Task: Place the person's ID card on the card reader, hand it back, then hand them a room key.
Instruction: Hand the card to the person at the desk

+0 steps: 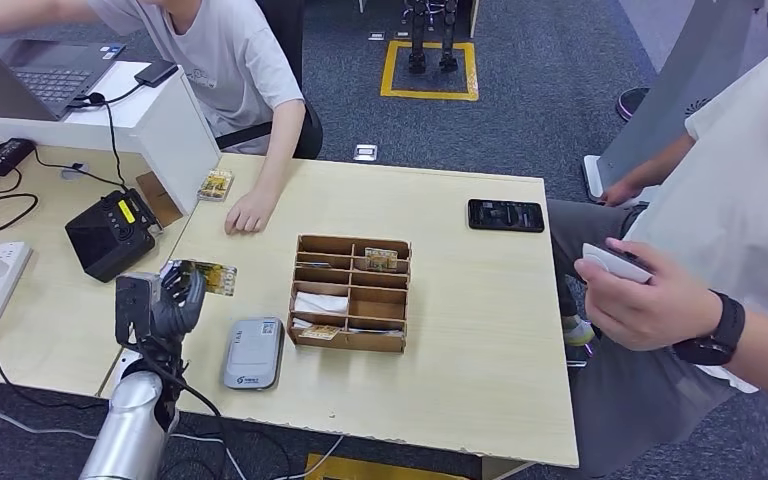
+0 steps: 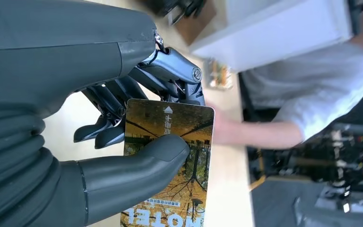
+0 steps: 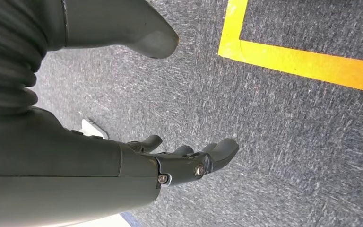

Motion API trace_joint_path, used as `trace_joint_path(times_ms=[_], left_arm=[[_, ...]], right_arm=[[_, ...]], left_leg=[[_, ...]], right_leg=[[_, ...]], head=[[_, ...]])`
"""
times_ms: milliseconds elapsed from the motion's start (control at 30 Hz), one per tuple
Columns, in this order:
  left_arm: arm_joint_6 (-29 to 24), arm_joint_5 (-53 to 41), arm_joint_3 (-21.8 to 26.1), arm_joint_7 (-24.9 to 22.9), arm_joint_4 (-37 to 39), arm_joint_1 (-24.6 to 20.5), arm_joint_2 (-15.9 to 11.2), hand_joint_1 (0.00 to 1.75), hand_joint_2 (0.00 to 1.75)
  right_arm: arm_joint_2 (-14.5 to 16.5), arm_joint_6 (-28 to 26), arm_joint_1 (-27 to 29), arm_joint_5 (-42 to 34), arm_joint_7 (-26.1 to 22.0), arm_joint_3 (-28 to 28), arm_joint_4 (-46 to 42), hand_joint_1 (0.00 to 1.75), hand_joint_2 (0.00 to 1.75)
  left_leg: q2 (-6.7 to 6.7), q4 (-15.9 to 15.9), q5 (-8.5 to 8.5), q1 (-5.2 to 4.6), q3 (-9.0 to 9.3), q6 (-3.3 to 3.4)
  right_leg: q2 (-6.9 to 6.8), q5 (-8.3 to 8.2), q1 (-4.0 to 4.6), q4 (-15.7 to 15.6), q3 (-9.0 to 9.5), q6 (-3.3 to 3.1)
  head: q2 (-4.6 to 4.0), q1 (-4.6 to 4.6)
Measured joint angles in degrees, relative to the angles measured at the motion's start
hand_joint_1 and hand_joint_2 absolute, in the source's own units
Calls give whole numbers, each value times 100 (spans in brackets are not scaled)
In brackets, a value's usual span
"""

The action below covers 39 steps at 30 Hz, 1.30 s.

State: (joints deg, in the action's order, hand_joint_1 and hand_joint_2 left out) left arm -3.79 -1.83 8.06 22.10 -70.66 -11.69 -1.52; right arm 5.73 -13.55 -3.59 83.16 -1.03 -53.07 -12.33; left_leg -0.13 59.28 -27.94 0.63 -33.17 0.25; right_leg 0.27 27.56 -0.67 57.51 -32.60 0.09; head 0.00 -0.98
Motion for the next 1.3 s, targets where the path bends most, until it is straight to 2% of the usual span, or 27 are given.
trace_joint_path(times_ms=[167,333,400,567,700,900,1300], left_arm=[[-509,-440,44,214,-1,-414,-19,175,175],[-732,-708,44,308,13,-556,-22,175,175],[-1154,-1245,44,437,68,-615,-44,175,175],[-2763,-3204,38,781,599,-904,-214,175,175],[-3399,-4034,38,895,1091,-1074,-347,175,175],[-3574,-5069,82,940,1429,-1170,-398,175,175],[-3575,-5174,209,1014,1731,-1219,-397,175,175]], right_arm=[[0,52,-21,88,-2,13,0,0,175],[0,58,-31,97,-11,20,0,0,175],[0,71,-34,122,-36,37,0,0,175],[0,117,-57,256,-99,127,0,0,175],[0,153,-77,308,-110,191,0,0,175],[0,163,-89,388,-105,248,0,0,175],[0,160,-101,392,-105,261,0,0,175]], left_leg=[[0,0,3,0,0,-4],[2,0,2,0,0,-4],[2,0,2,0,0,-4],[2,0,4,1,1,-6],[6,0,6,1,2,-9],[5,0,5,1,1,-8],[6,0,5,2,1,-9]], right_leg=[[-1,-5,0,1,0,-5],[1,-5,0,1,-1,-5],[1,-5,0,1,-2,-5],[3,-5,0,2,-3,-6],[6,-8,2,4,-4,-10],[5,-8,3,4,-3,-10],[6,-8,5,4,-5,-11]], head=[[0,1],[0,0],[0,0],[0,0],[0,-1],[0,1],[0,1]])
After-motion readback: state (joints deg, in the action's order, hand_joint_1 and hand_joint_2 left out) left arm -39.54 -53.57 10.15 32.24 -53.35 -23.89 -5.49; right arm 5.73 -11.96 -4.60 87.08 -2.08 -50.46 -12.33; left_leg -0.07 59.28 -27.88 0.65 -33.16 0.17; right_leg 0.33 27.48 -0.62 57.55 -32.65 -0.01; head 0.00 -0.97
